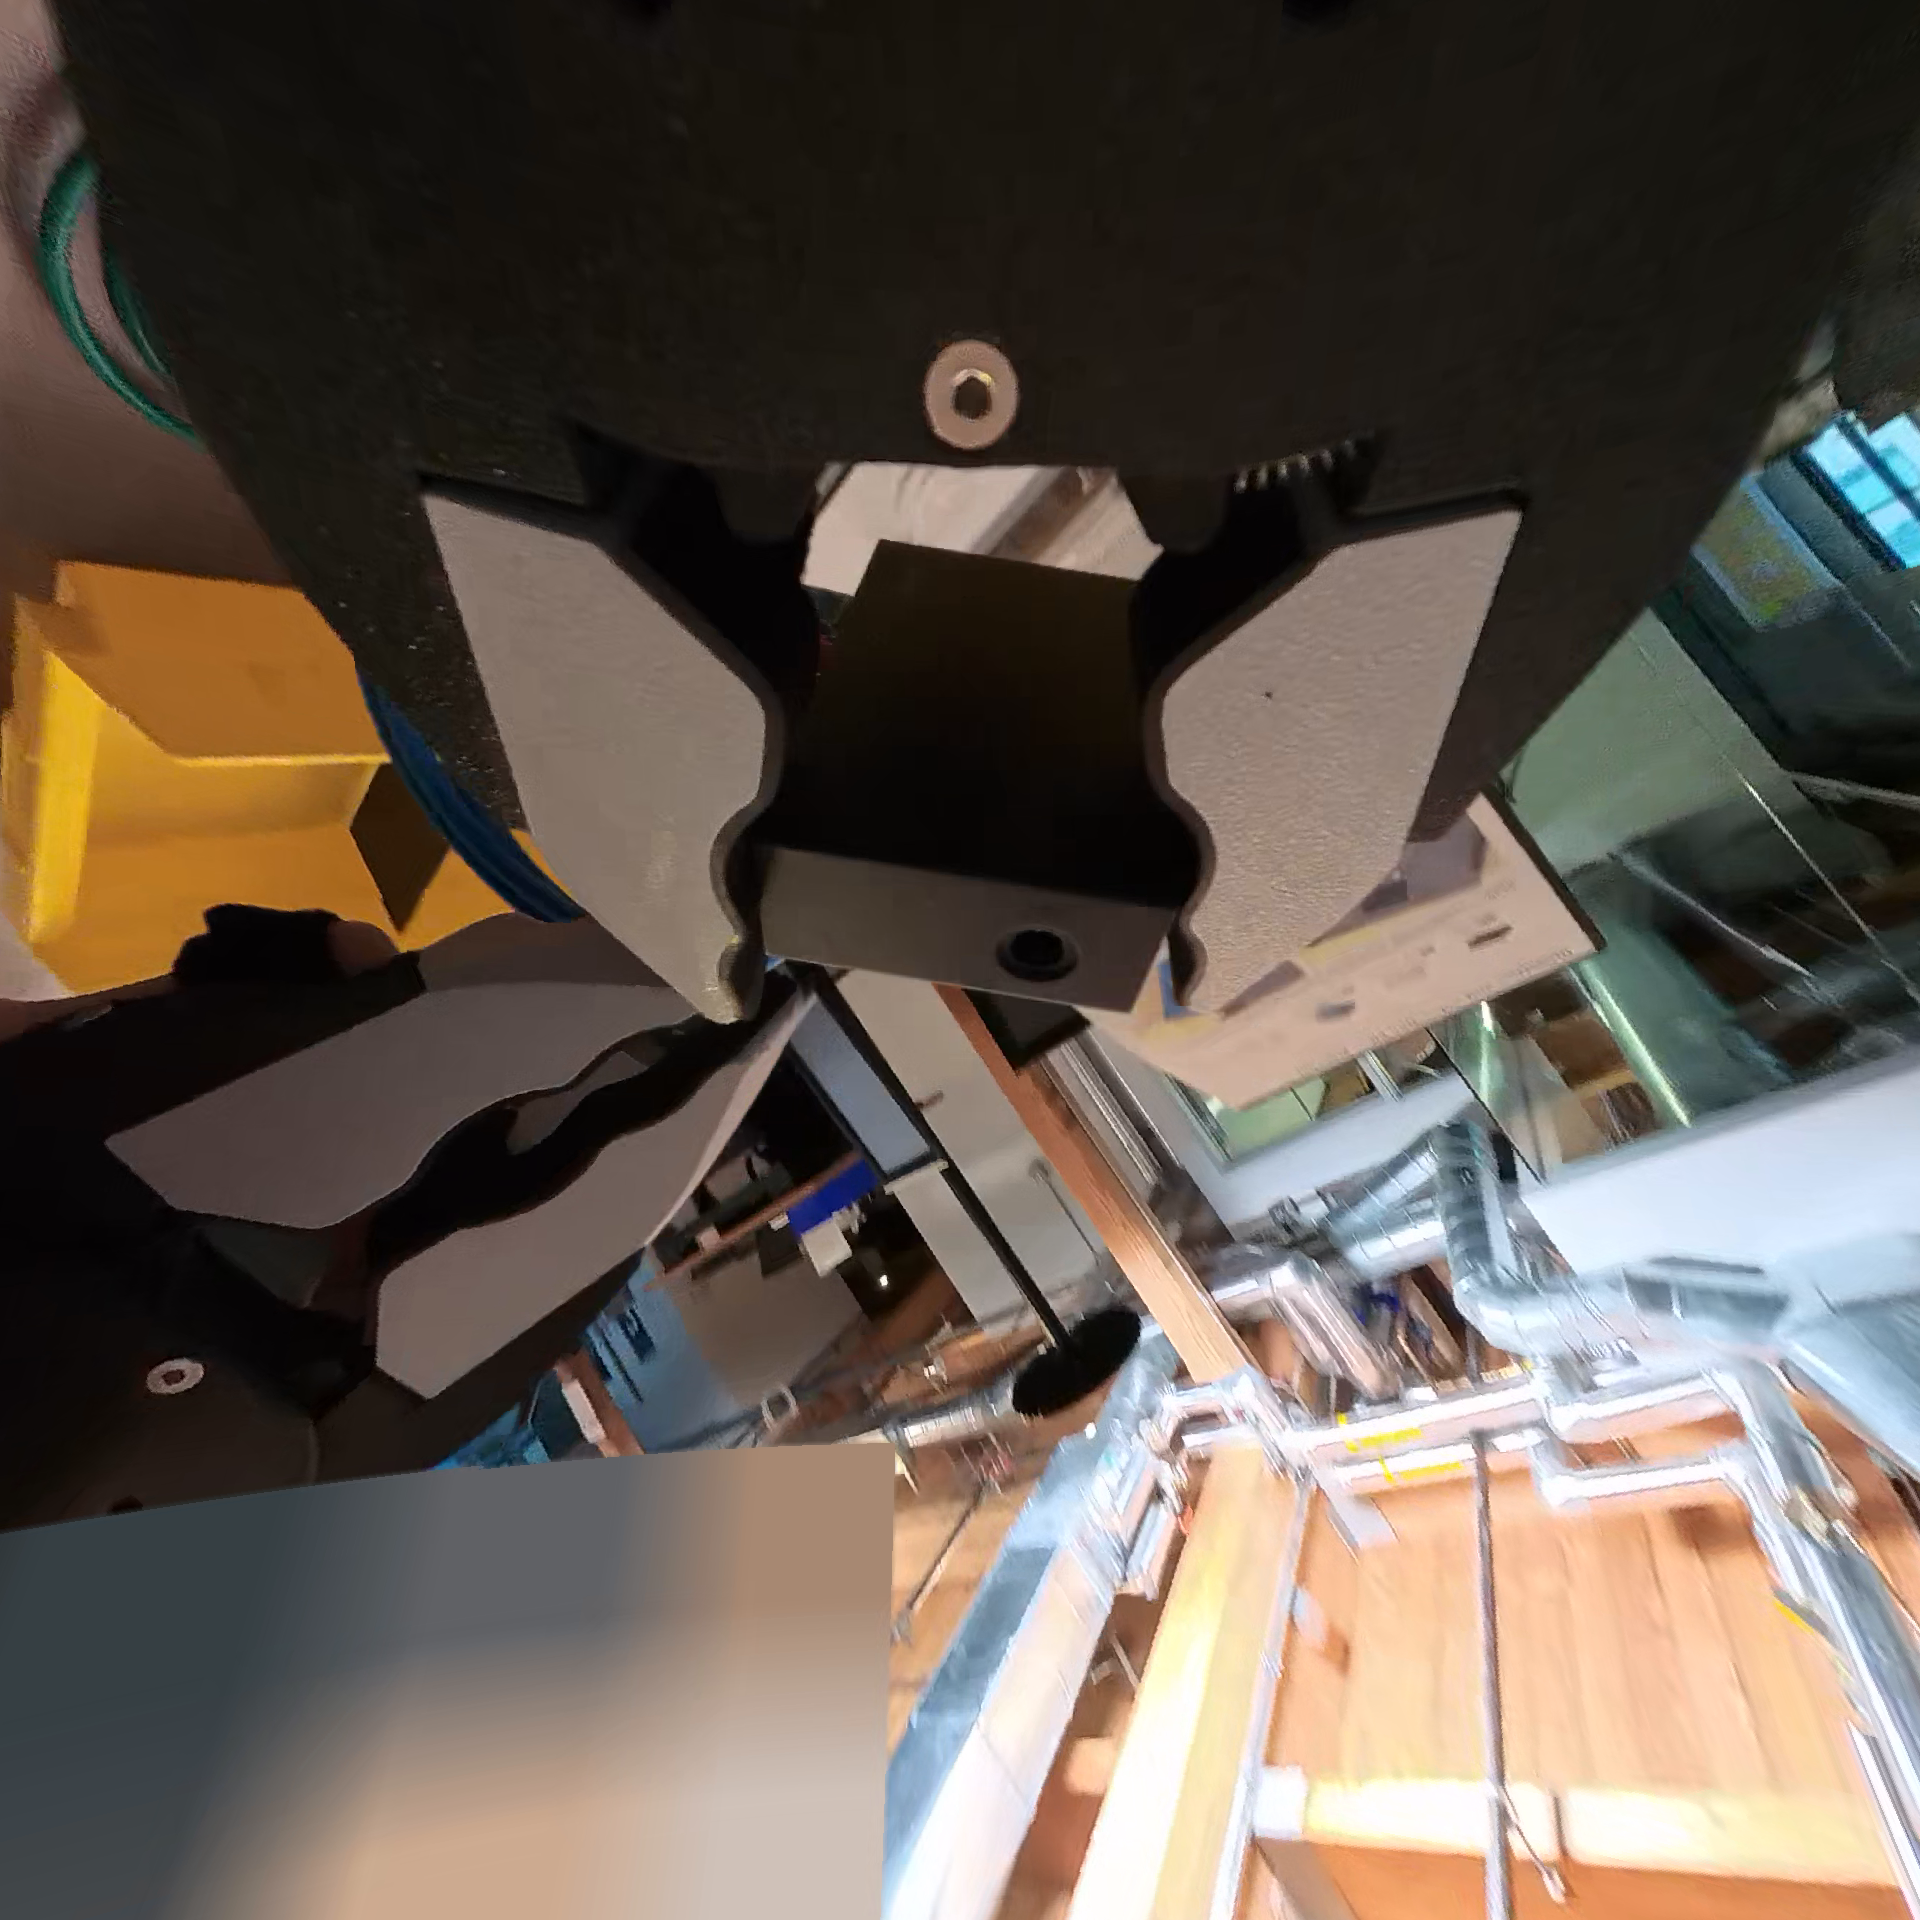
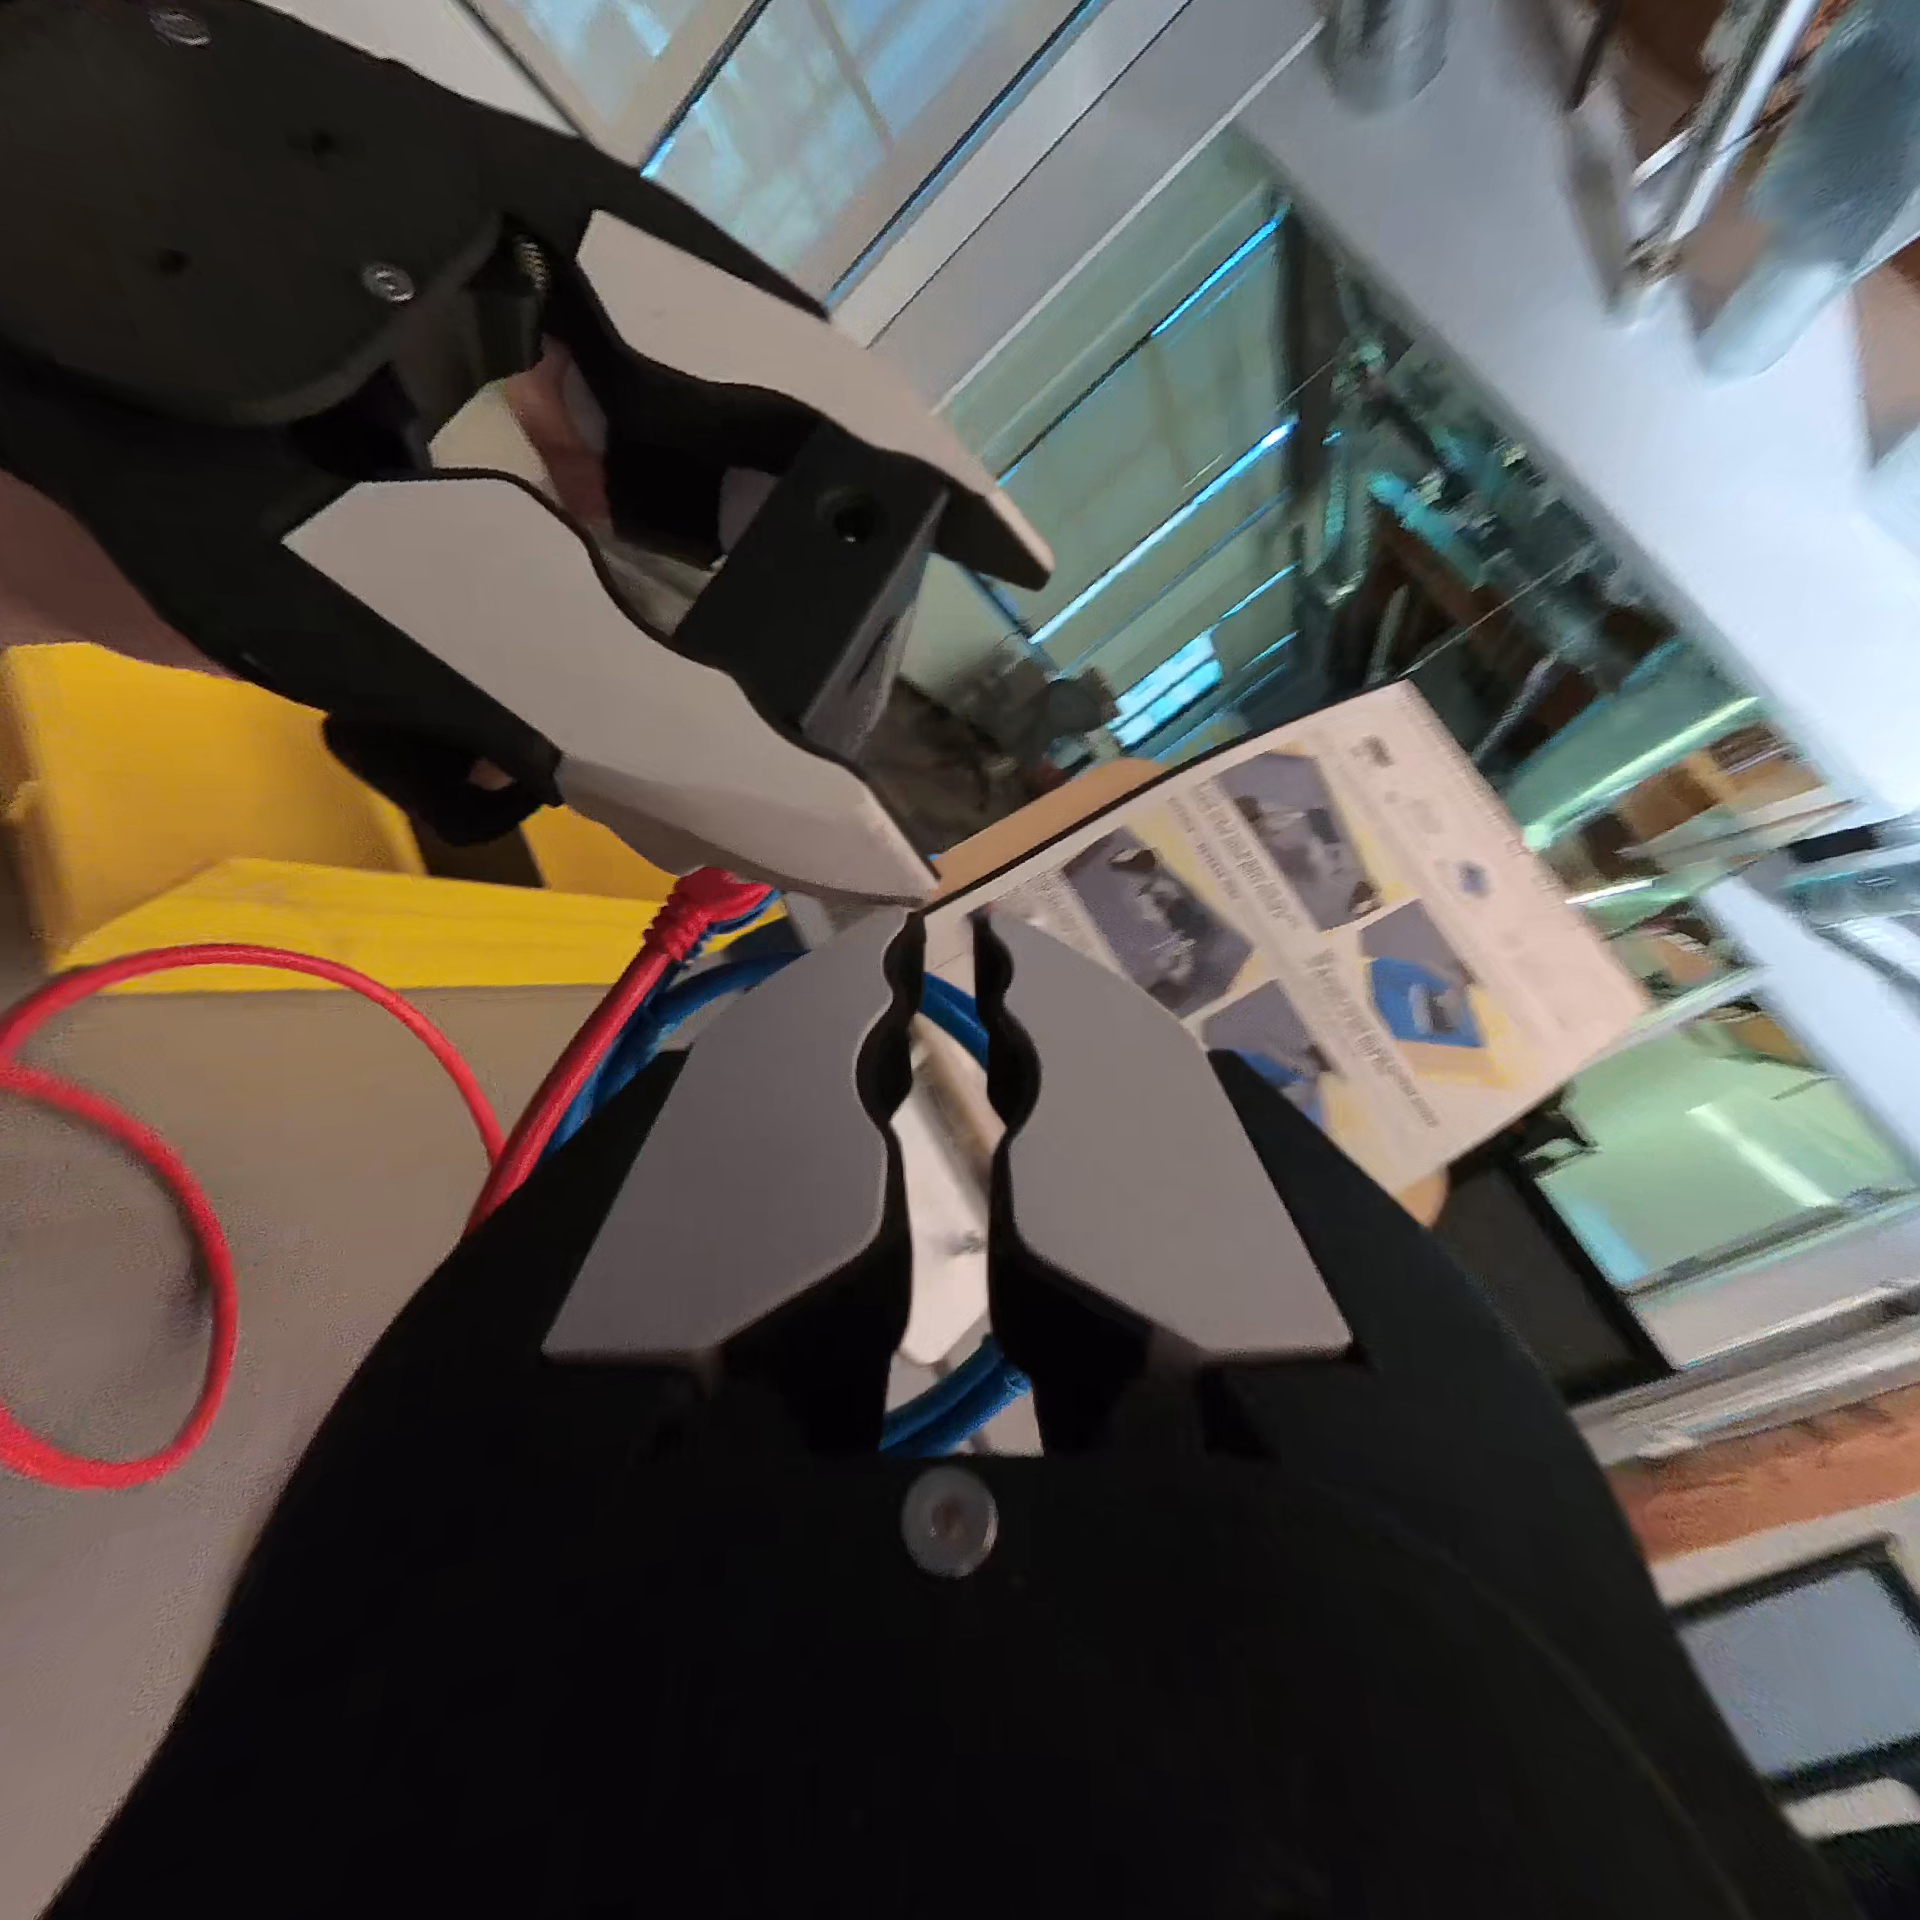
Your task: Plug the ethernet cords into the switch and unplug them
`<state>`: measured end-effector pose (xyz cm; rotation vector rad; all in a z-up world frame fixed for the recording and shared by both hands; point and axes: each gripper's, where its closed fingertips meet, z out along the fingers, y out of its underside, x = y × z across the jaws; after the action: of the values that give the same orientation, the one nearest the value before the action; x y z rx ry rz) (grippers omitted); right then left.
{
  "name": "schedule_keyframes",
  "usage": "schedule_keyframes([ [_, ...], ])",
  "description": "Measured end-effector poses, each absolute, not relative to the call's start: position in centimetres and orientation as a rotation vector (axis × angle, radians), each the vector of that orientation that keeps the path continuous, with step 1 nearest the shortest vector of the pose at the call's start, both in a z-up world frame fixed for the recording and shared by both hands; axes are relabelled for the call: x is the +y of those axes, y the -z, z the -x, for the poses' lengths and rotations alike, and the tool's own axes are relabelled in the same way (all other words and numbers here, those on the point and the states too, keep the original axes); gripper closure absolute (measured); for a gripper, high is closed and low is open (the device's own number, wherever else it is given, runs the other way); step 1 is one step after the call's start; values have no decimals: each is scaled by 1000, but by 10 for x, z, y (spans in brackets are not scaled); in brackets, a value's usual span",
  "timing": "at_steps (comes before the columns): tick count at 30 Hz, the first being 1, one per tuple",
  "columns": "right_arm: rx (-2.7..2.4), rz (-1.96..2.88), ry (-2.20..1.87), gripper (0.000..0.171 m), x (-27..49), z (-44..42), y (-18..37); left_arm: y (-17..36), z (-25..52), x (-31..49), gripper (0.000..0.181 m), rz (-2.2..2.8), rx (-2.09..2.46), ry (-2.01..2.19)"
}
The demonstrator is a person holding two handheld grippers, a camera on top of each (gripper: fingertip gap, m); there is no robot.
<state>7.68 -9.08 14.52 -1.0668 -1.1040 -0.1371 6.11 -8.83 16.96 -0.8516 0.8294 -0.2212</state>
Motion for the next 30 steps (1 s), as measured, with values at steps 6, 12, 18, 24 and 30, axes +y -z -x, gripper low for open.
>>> schedule_keyframes([
  [6,-1107,1209,-100,161,-84,-79,-134,-161,-61,-73,106,924,836,210],
  [12,-1120,1228,-241,158,-108,-75,-138,-167,-48,-62,106,954,752,236],
  [18,-1038,1198,-244,144,-114,-56,-118,-176,-38,-60,106,971,675,311],
  [24,-874,1096,-93,144,-119,-60,-109,-182,-36,-64,106,977,642,368],
  [30,-848,1013,-45,136,-123,-60,-115,-180,-45,-72,107,996,663,487],
])
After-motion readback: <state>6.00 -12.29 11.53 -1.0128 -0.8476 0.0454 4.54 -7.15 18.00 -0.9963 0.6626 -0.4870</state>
